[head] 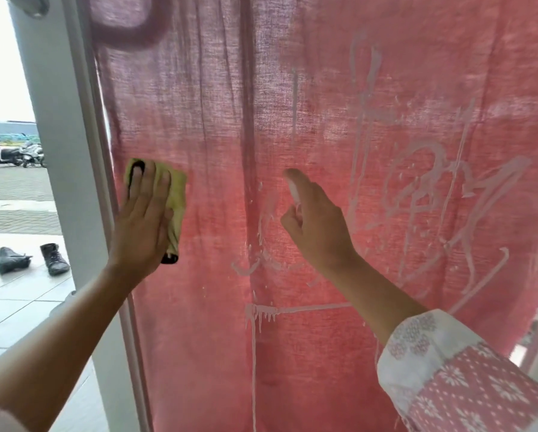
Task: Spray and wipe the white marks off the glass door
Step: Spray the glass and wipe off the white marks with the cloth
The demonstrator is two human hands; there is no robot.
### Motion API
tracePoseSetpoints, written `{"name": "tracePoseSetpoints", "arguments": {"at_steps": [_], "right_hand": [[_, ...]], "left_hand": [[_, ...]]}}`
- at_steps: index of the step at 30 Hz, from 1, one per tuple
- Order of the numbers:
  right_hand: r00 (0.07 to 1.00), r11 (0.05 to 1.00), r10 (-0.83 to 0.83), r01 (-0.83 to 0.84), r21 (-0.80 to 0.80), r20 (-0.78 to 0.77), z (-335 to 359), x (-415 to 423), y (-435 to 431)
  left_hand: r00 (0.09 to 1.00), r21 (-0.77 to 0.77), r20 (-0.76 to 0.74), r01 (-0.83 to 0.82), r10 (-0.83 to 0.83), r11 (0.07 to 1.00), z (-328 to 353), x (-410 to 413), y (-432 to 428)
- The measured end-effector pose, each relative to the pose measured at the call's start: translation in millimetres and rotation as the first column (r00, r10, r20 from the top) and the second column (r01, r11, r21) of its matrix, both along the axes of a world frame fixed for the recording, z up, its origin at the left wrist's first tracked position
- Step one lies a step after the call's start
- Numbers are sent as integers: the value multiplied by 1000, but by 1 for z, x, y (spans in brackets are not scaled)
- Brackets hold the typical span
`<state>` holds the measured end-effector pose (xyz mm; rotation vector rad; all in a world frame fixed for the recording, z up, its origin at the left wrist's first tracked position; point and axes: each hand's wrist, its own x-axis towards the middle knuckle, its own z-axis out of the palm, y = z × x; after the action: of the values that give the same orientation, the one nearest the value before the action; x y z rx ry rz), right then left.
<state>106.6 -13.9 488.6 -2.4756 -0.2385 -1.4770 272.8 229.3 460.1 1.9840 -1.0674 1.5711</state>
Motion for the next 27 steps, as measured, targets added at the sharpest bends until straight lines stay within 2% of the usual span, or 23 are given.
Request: {"name": "tracePoseSetpoints", "arguments": {"at_steps": [2,5,7,9,12,15,19,24,27], "right_hand": [[999,1000,11,-10,-19,49,2,2,3],[1000,1000,2,-1,-5,20,7,5,7],[1000,1000,-10,10,-4,-15,3,7,9],[1000,1000,-21,21,-2,-16,-5,7,8],[999,999,-48,48,-6,6,-9,6,2],[996,996,-78,79,-34,43,-2,-1,-5],[988,988,-136,140,-64,70,12,-8,-19],[985,985,-146,154,-79,93,9,-6,-31],[983,985,-148,156,-72,105,3,-2,-34]], "left_hand": [[998,-184,-62,-25,14,983,34,-1,-11],[997,-329,-82,-31,4,944,46,-4,-32],[997,-306,-73,-24,1,952,30,-6,-38],[998,-219,-56,-10,-2,976,6,-7,-35],[997,-114,-73,9,-17,993,-23,-7,-25],[997,-61,-72,-24,20,998,-24,-8,-19],[997,-74,-62,-55,50,996,7,-15,-35],[996,-251,-87,-25,3,968,25,-34,-86],[998,-85,-39,39,-43,996,-22,-47,-108]]}}
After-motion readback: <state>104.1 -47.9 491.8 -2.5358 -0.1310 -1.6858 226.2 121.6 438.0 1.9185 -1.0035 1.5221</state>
